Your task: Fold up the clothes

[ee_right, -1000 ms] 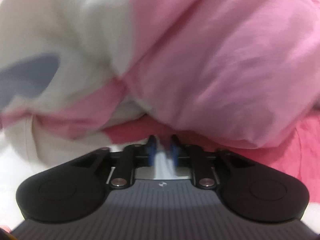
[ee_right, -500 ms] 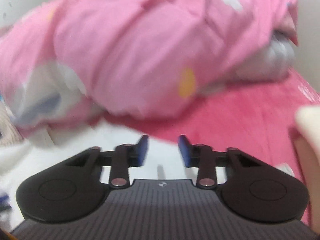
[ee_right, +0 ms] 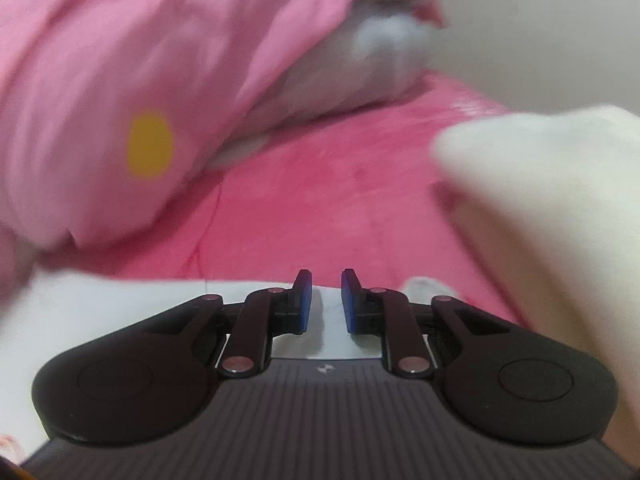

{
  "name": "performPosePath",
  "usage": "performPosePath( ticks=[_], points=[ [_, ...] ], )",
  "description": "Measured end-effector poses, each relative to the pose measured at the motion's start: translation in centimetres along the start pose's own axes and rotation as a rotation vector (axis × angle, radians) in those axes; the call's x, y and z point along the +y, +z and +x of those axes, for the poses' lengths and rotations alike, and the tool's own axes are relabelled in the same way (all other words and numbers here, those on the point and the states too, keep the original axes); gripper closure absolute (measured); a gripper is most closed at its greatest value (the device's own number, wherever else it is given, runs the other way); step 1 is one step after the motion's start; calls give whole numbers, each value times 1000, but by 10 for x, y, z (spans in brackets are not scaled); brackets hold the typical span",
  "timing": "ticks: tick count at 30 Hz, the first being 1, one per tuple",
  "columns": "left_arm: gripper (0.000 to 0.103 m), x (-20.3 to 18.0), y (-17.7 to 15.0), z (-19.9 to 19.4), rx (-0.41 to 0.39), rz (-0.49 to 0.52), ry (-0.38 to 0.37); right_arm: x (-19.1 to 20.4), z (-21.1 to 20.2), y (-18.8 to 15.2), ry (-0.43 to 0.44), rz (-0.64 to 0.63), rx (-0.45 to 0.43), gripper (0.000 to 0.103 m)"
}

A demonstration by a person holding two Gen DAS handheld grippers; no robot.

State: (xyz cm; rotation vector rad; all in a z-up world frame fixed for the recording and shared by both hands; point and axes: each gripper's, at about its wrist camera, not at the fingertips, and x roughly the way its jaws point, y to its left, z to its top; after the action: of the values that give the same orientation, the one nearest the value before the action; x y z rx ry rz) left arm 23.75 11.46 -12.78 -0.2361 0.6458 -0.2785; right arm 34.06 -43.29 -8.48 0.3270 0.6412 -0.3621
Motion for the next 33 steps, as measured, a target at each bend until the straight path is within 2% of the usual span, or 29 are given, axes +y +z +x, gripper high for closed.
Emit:
performPosePath(
  ticks=[2, 5, 8, 12, 15, 17, 19, 23, 28, 33],
  points=[
    [36, 0, 0, 0, 1, 2, 0, -9, -34, -9, 49, 30, -25, 85],
    [34, -1, 1, 1, 1, 6, 0, 5, -77, -36, 191, -10, 28, 85],
    [33, -3, 1, 0, -4, 15, 5, 40, -120, -75, 334, -109, 111, 85],
    [26, -7, 2, -17, -34, 20, 66, 96, -160, -135, 447, -289, 180, 84],
    [25, -11, 3, -34, -59, 19, 121, 129, -183, -164, 510, -355, 202, 84],
    [25, -14, -1, -59, -90, 17, 141, 145, -196, -168, 564, -354, 201, 82],
    [24, -14, -10, -89, -132, 15, 170, 155, -204, -165, 599, -343, 192, 77],
    [21, -8, -34, -146, -202, 27, 293, 176, -209, -177, 637, -323, 183, 76],
    [21, 8, -50, -162, -129, 139, 437, 215, -210, -201, 782, -309, 203, 76],
    [21, 12, -53, -134, -56, 280, 519, 267, -206, -214, 925, -337, 229, 76]
  ],
)
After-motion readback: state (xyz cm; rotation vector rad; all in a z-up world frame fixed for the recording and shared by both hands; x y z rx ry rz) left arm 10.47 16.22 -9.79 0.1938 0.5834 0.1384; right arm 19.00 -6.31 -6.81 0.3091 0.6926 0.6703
